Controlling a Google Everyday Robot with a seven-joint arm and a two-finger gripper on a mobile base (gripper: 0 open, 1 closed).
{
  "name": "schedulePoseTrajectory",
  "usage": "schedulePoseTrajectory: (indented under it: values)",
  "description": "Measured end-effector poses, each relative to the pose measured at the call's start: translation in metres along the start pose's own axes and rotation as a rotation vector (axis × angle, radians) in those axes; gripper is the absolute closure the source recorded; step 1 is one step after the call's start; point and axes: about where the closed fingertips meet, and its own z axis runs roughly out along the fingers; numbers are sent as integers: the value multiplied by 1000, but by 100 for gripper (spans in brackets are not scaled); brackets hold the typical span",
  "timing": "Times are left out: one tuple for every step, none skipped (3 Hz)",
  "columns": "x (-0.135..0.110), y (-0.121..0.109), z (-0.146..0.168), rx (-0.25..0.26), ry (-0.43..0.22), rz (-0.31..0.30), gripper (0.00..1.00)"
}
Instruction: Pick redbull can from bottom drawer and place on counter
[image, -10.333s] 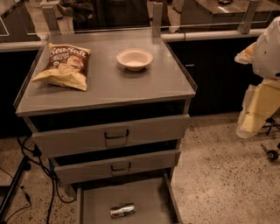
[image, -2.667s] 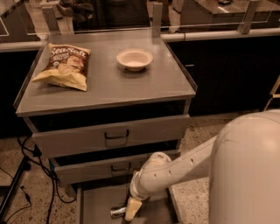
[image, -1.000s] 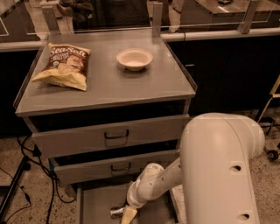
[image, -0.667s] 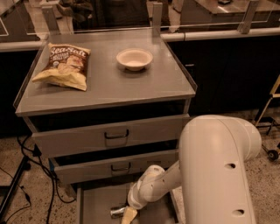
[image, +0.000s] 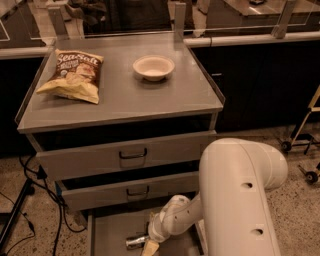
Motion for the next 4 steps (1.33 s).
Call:
schedulePoseTrajectory:
  values:
    - [10, 4, 19, -12, -15, -28, 0]
    - [21, 1, 50, -22, -20, -62, 0]
    - [21, 1, 50, -22, -20, -62, 0]
    - [22, -14, 58, -1, -24, -48, 0]
